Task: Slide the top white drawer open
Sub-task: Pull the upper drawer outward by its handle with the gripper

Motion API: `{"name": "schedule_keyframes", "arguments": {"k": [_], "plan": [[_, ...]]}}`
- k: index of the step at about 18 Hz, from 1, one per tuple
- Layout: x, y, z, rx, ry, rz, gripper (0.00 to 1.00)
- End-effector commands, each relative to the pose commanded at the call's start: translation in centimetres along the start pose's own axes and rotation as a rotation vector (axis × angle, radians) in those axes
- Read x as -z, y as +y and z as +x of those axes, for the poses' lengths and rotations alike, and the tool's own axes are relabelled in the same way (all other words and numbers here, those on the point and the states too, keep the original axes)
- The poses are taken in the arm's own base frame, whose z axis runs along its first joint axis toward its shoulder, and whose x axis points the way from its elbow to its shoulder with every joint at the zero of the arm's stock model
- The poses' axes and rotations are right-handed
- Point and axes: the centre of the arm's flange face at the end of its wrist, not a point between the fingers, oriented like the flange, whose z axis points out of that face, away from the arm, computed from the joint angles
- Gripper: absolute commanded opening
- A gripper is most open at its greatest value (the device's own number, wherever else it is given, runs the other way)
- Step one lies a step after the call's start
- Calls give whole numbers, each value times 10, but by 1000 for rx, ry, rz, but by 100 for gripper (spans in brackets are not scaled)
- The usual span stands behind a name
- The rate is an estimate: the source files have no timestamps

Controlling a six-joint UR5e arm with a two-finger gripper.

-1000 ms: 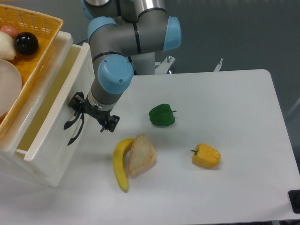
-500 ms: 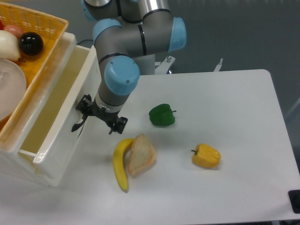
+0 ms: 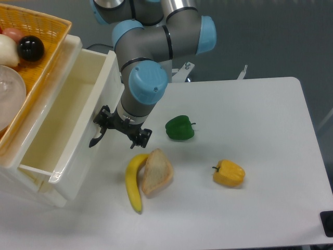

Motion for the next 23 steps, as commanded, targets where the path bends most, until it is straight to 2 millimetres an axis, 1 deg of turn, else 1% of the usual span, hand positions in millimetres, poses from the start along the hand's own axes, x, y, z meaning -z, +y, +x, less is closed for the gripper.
{"name": "schedule_keyframes", "arguments": {"k": [9, 11, 16, 18, 23], "plan": [[12, -3, -4, 1, -11, 21, 100], [14, -2, -9, 9, -13, 25, 100], [12, -2, -14, 16, -13, 20, 100], [14, 1, -21, 25, -13, 23, 100], [19, 4, -29, 32, -19, 30, 100]]}}
